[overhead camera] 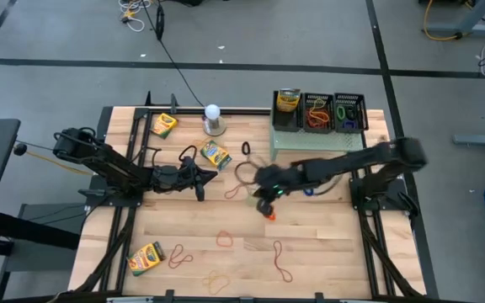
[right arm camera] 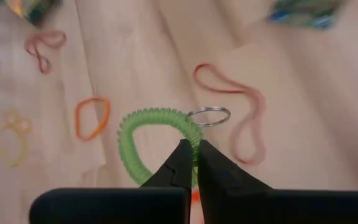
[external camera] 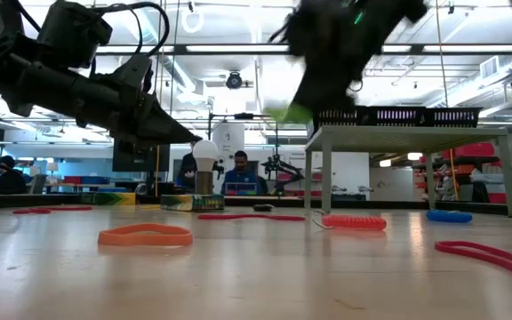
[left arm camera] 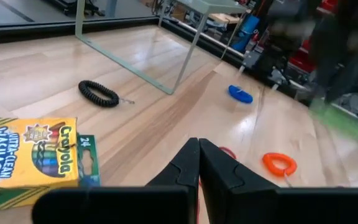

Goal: Pick & Place Office Desk Supplies
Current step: Put the green spring keychain into the right basket on the shelf

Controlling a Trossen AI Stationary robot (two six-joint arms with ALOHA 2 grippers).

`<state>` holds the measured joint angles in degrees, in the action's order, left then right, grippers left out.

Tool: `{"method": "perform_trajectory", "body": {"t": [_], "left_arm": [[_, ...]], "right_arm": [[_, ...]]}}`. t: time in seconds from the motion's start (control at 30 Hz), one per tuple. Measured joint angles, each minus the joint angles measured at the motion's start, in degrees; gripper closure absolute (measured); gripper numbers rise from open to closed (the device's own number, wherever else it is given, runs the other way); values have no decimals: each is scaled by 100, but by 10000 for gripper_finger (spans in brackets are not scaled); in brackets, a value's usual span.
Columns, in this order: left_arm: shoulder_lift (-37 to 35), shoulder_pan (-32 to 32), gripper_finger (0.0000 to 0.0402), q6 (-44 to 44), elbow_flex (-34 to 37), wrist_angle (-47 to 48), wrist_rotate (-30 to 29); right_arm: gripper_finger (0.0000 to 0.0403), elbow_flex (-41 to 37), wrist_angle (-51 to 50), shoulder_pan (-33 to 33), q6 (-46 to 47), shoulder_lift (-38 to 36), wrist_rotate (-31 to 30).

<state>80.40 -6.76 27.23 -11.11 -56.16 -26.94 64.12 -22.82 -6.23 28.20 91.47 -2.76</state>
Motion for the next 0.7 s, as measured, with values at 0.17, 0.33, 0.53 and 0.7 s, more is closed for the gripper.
{"method": "perform_trajectory", "body": {"t": [0.17,0.33,0.53,0.7], "left_arm": [[0,1,390,41,-2,16,345],[0,-1,390,39,0,66,869],[0,-1,390,11,0,65,1019],[0,41,390,25,-2,48,479]], "right_arm": [[386,7,-1410,182,472,-1610,-838],[386,9,-2706,611,1228,-3030,-1895],[386,9,-3984,1704,1944,-3899,-2979],[387,9,-4420,2931,1939,-3903,-3394]]}}
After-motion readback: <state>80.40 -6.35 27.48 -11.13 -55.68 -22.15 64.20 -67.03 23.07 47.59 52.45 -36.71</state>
